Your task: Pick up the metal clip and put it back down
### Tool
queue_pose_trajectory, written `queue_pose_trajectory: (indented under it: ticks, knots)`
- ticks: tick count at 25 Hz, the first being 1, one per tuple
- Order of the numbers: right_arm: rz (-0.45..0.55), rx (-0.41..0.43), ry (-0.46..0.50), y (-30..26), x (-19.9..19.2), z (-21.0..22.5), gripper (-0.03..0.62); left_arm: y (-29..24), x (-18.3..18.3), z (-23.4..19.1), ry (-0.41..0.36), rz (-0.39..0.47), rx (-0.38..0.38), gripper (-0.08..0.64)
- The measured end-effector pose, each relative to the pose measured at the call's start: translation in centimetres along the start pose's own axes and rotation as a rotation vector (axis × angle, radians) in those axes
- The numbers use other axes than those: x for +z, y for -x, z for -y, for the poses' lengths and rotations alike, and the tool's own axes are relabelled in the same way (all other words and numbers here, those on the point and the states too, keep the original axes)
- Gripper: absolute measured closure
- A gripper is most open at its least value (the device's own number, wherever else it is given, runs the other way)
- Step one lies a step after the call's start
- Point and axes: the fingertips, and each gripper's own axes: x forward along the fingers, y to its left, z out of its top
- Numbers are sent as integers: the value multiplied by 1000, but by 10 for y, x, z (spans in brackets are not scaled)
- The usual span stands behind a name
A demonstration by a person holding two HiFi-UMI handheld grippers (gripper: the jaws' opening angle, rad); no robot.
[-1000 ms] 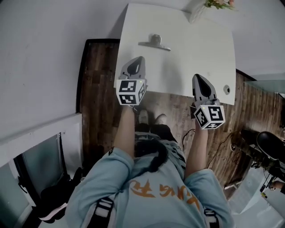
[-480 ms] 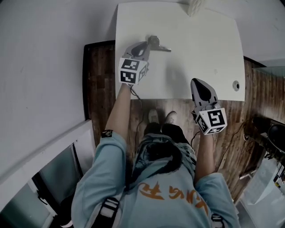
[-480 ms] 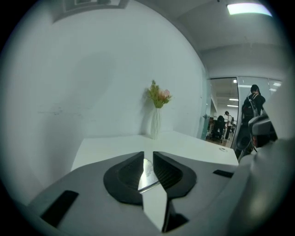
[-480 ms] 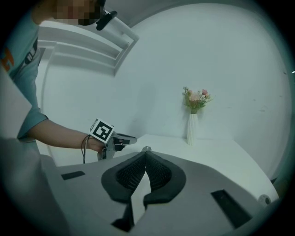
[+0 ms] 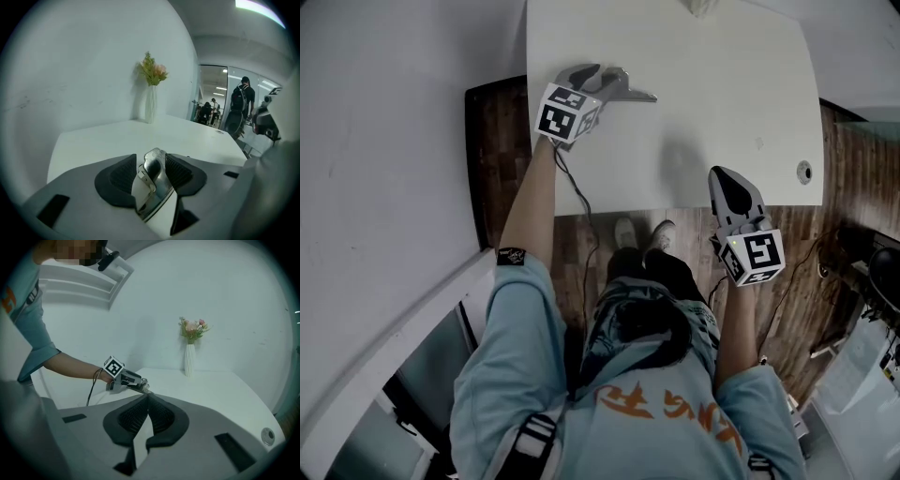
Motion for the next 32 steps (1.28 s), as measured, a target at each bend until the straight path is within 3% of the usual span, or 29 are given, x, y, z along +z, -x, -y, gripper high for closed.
queue_pose_trajectory:
  ticks: [4,10,14,18,23,27,32]
  knots:
    - [-18,-9,-3,-1,-6,3,580,-4,5,-5,21,-4,-66,354]
    - [-39,-20,2,3,-7,8,580,-14,-4,16,-92,-87,-163,351]
    - [-44,-20,8,4,-6,7,580,-12,-8,22,-118,-120,-191,409]
    - [-50,-19,10,7,-8,4,580,-6,-10,32,-90,-133,-229,435]
    - [-53,-15,18,9,-8,1,580,11,-2,38,-13,-53,-194,498]
    - [-27,-3,18,11,-1,-2,580,25,-1,56,-24,-12,-154,528]
    - [-2,22,25,15,7,-16,580,43,-4,71,47,50,-86,535]
